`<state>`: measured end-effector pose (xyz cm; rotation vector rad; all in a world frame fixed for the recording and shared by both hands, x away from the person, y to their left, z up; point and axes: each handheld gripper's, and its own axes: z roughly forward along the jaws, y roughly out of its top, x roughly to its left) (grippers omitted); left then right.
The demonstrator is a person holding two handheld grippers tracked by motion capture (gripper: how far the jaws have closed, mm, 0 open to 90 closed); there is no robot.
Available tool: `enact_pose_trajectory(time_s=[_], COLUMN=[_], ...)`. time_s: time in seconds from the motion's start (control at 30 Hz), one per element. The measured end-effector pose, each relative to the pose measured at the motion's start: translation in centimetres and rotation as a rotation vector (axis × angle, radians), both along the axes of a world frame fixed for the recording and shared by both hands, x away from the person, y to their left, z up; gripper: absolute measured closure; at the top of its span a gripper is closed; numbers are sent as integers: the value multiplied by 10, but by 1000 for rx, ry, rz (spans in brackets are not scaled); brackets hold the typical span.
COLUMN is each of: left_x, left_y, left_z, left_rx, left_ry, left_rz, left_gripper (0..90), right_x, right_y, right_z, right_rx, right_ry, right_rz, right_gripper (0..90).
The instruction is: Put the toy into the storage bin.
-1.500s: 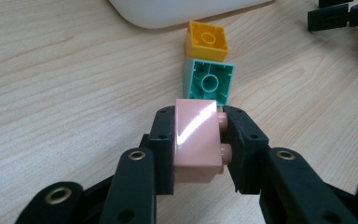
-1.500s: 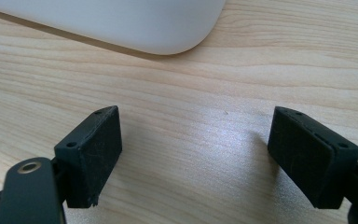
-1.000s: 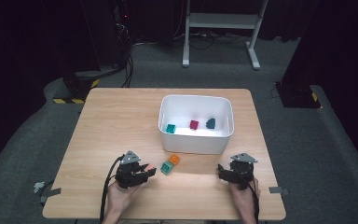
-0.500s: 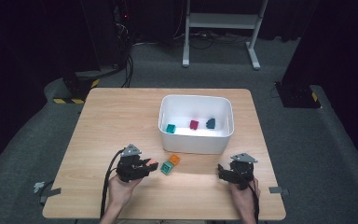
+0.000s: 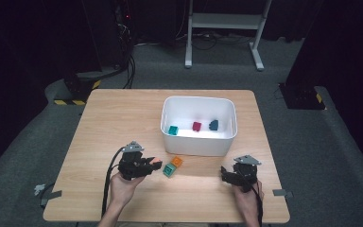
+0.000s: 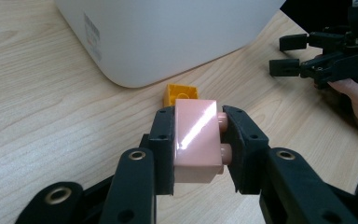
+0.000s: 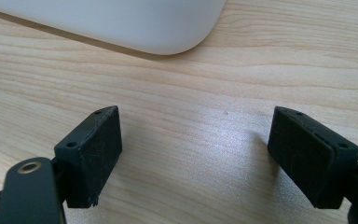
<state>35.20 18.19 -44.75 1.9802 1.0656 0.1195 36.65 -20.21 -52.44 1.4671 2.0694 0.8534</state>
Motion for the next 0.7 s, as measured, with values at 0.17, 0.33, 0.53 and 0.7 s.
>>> enact_pose_trajectory(time_s=[0.17, 0.33, 0.53, 0.7], left_x=[4, 8, 13, 17], left_y=[1, 0, -1, -4], left_z=[1, 7, 15, 18], left_rx=[-43, -33, -7, -28], left_ry=[20, 14, -8, -22], left_rz=[21, 9, -12, -1], left_gripper=[660, 659, 660, 659], right_x=[0, 0, 0, 0], right_y=[0, 0, 0, 0], right_z=[0, 0, 0, 0], right_rx=[0, 0, 0, 0], right_ry=[0, 0, 0, 0], right_rz=[0, 0, 0, 0], right_gripper=[173, 173, 173, 173])
